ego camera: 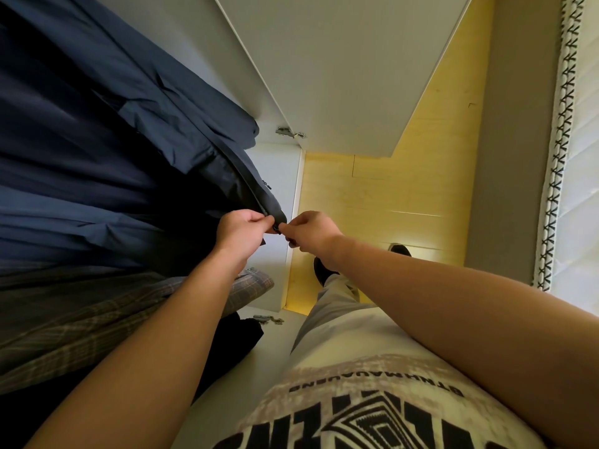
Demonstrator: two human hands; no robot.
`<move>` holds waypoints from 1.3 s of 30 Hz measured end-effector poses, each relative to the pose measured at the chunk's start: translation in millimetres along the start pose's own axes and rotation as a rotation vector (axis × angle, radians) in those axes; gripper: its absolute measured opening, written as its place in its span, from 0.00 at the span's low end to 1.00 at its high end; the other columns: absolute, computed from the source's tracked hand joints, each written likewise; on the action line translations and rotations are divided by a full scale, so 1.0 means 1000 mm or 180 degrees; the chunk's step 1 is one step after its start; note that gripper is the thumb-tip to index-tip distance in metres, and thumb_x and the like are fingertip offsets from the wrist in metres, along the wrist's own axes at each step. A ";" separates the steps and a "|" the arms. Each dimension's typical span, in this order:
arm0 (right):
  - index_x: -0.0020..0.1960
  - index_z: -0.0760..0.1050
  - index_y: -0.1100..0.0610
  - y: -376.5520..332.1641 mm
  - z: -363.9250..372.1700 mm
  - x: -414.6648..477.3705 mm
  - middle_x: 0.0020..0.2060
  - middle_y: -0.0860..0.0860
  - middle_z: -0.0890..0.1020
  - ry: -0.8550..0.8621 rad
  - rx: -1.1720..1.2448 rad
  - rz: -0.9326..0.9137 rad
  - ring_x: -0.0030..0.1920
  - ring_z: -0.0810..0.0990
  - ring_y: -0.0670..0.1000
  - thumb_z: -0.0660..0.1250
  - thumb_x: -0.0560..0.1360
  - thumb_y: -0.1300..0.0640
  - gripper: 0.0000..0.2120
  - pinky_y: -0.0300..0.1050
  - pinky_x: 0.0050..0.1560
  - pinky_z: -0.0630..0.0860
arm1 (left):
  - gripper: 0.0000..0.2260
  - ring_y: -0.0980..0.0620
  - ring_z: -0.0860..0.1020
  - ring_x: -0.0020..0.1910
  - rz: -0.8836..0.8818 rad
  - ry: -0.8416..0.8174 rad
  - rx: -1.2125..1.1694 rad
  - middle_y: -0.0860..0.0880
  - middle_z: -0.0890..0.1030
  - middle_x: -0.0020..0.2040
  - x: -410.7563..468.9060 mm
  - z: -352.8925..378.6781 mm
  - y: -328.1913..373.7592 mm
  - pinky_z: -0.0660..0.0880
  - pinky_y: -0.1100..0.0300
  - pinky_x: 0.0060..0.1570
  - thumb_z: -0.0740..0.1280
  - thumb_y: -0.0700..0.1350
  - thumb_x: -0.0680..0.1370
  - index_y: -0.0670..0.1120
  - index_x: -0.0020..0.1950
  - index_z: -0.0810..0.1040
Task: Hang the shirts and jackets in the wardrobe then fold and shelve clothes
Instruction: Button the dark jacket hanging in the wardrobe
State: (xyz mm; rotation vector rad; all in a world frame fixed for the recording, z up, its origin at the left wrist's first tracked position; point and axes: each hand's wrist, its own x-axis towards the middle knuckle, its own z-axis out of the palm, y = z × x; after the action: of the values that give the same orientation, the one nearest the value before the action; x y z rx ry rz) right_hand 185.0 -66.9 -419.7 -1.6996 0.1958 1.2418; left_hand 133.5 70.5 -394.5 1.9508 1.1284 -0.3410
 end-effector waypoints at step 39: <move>0.42 0.71 0.59 -0.009 0.000 0.004 0.28 0.52 0.67 -0.0169 0.0167 0.0793 0.25 0.63 0.50 0.68 0.78 0.55 0.10 0.34 0.22 0.62 | 0.06 0.52 0.81 0.44 -0.0215 -0.0237 -0.0136 0.52 0.85 0.37 -0.001 -0.001 0.012 0.75 0.63 0.37 0.70 0.49 0.79 0.49 0.43 0.81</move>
State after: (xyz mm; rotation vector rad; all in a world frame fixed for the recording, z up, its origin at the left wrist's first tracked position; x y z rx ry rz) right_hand 192.3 -60.3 -417.2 -1.6308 0.4148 1.4496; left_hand 142.7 67.5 -386.8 1.8508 1.1461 -0.4190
